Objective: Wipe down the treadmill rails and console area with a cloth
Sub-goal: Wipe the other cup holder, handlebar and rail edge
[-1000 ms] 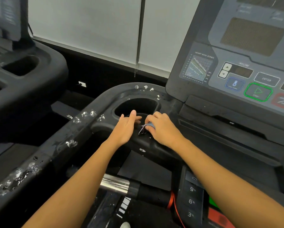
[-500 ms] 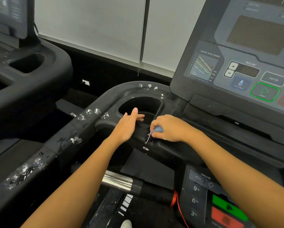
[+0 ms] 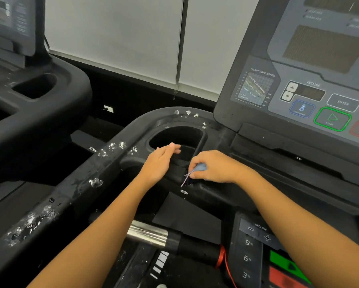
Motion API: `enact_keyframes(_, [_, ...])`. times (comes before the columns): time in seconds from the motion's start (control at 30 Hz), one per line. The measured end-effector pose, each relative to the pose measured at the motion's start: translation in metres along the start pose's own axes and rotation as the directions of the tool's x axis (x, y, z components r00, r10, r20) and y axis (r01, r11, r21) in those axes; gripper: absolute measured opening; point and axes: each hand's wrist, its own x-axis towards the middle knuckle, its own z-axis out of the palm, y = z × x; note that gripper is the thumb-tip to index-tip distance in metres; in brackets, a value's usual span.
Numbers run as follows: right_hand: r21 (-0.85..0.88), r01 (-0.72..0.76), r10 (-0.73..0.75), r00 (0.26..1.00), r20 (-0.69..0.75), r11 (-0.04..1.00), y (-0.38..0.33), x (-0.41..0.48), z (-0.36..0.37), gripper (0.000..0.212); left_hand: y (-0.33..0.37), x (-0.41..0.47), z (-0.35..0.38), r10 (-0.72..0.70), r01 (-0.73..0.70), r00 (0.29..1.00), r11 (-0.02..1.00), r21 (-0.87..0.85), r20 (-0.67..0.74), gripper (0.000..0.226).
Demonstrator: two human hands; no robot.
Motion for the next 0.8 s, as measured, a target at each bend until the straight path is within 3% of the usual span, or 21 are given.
enact_keyframes(0.07, [0.251, -0.056, 0.088, 0.989, -0.119, 0.966, 0.0, -0.002, 0.003, 0.012, 0.0, -0.008, 0.001, 0.015, -0.036, 0.987, 0.99, -0.134, -0.16, 0.032])
enact_keyframes(0.13, [0.54, -0.063, 0.228, 0.943, -0.244, 0.839, -0.005, -0.003, 0.008, 0.017, 0.0, -0.021, 0.008, -0.029, -0.074, 0.941, 0.954, -0.289, -0.336, 0.023])
enact_keyframes(0.23, [0.771, 0.001, 0.358, 0.885, -0.296, 0.636, -0.019, -0.001, 0.018, 0.022, 0.001, -0.04, 0.024, -0.11, -0.064, 0.936, 0.883, -0.466, -0.336, 0.01])
enact_keyframes(0.33, [0.859, 0.003, 0.323, 0.926, -0.196, 0.513, -0.034, 0.001, 0.026, 0.032, 0.01, -0.054, 0.036, -0.118, 0.023, 0.983, 0.835, -0.55, -0.138, 0.016])
enact_keyframes(0.4, [0.876, -0.039, 0.263, 0.96, -0.102, 0.481, -0.039, 0.0, 0.029, 0.039, 0.012, -0.059, 0.036, -0.122, 0.039, 0.986, 0.83, -0.556, -0.114, 0.031])
enact_keyframes(0.47, [0.861, -0.063, 0.213, 0.976, -0.054, 0.505, -0.04, -0.003, 0.025, 0.044, 0.006, -0.062, 0.031, -0.162, 0.054, 0.975, 0.834, -0.548, -0.151, 0.037])
enact_keyframes(0.53, [0.801, -0.032, 0.192, 0.976, -0.105, 0.598, -0.036, -0.007, 0.017, 0.044, -0.003, -0.066, 0.023, -0.198, 0.055, 0.957, 0.841, -0.538, -0.212, 0.031])
enact_keyframes(0.63, [0.639, -0.023, 0.258, 0.925, -0.277, 0.769, -0.021, -0.011, 0.006, 0.041, -0.016, -0.078, 0.011, -0.194, 0.071, 0.926, 0.932, -0.355, -0.324, 0.028])
enact_keyframes(0.7, [0.524, -0.065, 0.29, 0.887, -0.36, 0.849, -0.012, -0.012, 0.001, 0.037, -0.023, -0.086, 0.006, -0.102, 0.092, 0.931, 0.995, -0.047, -0.349, 0.029])
enact_keyframes(0.8, [0.387, -0.112, 0.287, 0.856, -0.429, 0.915, 0.0, -0.008, 0.003, 0.038, -0.033, -0.09, 0.006, -0.034, 0.154, 0.954, 0.909, 0.387, -0.299, 0.032])
